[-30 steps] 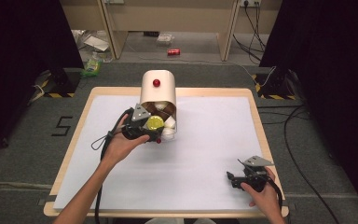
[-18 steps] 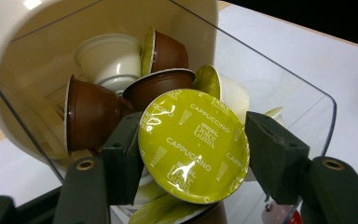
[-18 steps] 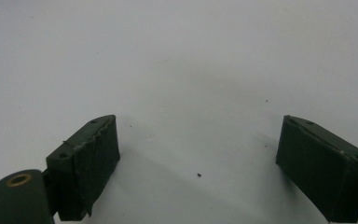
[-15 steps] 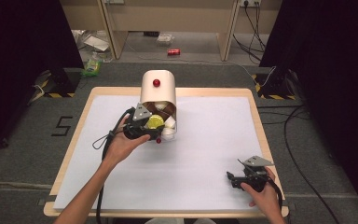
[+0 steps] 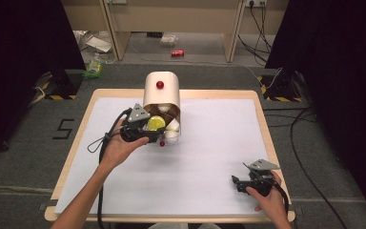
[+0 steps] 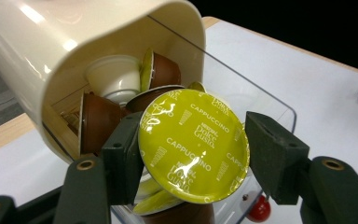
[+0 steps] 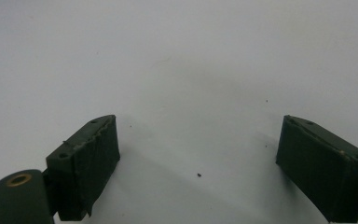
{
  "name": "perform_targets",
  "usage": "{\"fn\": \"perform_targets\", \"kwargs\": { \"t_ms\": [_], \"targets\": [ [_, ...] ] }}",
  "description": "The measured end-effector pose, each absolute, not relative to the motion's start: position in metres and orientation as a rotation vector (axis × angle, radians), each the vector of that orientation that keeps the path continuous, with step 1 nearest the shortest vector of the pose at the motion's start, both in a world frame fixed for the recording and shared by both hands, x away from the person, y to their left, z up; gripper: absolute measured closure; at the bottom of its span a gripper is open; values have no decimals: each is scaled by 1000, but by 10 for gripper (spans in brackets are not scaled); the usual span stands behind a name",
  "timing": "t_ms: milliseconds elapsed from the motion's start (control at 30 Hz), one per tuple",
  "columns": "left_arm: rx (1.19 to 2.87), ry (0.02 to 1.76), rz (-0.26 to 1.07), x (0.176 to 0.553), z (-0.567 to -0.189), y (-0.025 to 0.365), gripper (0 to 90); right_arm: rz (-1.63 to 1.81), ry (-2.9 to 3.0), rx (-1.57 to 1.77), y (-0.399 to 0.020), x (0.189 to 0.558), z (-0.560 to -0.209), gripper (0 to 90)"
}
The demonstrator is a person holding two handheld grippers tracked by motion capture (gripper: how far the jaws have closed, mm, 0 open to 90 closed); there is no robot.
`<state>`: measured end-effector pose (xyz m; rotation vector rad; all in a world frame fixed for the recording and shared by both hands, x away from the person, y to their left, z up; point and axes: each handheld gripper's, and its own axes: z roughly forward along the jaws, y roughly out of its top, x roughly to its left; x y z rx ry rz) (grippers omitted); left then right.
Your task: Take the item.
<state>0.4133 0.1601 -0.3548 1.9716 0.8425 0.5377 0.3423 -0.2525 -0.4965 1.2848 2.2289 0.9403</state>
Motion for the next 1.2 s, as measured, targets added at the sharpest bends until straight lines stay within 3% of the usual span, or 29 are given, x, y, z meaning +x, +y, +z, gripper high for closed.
{"fn": "perform_targets", "kwargs": {
  "t_ms": [1200],
  "targets": [
    [1899, 923, 601, 400, -341, 224, 400, 941, 2229, 1286, -252, 342, -496, 134]
  ]
}}
